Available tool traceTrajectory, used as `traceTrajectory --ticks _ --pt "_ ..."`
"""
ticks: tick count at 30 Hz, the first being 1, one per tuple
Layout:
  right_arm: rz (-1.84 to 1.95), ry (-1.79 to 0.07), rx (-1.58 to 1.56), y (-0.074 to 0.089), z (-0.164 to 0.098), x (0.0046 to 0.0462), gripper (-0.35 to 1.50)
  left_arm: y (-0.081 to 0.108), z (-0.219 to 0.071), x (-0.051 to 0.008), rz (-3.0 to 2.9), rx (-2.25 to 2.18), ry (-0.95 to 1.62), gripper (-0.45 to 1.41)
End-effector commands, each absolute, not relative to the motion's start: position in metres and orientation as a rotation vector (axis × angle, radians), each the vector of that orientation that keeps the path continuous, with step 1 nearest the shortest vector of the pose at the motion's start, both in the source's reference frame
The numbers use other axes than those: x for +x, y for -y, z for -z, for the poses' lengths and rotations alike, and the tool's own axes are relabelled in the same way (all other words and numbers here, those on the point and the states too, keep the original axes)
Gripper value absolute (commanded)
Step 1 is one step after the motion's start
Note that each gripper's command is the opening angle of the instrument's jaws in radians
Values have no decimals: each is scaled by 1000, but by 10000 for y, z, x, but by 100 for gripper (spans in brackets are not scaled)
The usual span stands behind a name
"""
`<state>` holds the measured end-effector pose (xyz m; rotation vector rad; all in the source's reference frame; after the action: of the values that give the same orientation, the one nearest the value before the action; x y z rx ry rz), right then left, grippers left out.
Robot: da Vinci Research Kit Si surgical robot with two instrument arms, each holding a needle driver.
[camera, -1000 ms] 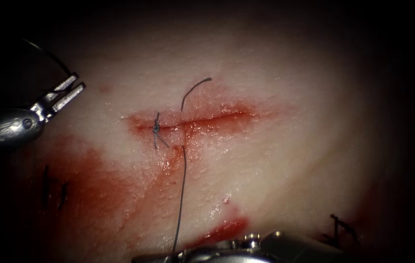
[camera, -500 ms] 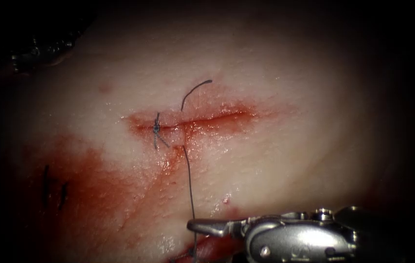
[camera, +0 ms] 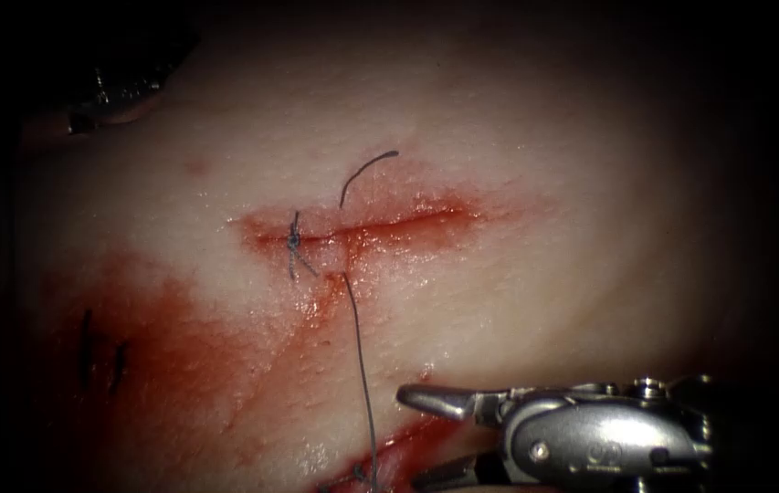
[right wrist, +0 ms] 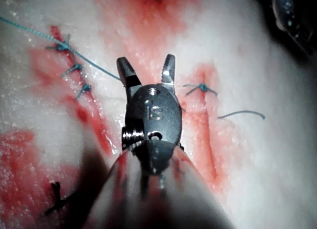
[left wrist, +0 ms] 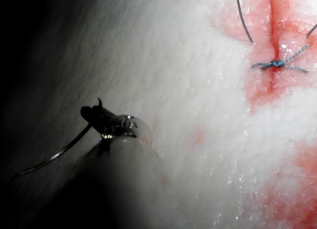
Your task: Wound Closure
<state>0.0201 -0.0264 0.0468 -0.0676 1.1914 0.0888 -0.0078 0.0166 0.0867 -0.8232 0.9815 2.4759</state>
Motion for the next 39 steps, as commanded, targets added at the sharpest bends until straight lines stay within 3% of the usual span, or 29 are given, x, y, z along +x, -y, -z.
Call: traceTrajectory --ticks 1,3,6,12,18,27,30,33,35,39 --pt "-92 -1191 -68 259 -476 209 138 -173 -871 -83 -2456 -822 -978 84" --pt "-94 -1188 -70 258 -477 207 138 -170 -870 -84 -2405 -828 -877 118" --pt "-96 -1185 -72 258 -478 206 138 -164 -865 -85 -2406 -807 -749 135" --pt "-103 -1181 -70 257 -480 201 136 -137 -839 -85 -2439 -875 -591 140" --pt "-133 -1171 -64 250 -490 189 128 -84 -800 -108 -2481 -1155 -531 103" --pt "-250 -1148 -63 230 -514 167 121 -10 -753 -176 -2644 -1335 -615 88" --pt "-298 -1149 -63 228 -520 160 126 14 -739 -200 -2717 -1408 -676 71" --pt "-331 -1143 -80 227 -522 153 130 42 -729 -228 -2878 -1645 -722 42" --pt "-339 -1144 -89 227 -522 152 131 53 -727 -237 -2920 -1680 -725 42" --pt "-345 -1145 -95 228 -522 151 135 71 -729 -252 -2981 -1708 -730 59"
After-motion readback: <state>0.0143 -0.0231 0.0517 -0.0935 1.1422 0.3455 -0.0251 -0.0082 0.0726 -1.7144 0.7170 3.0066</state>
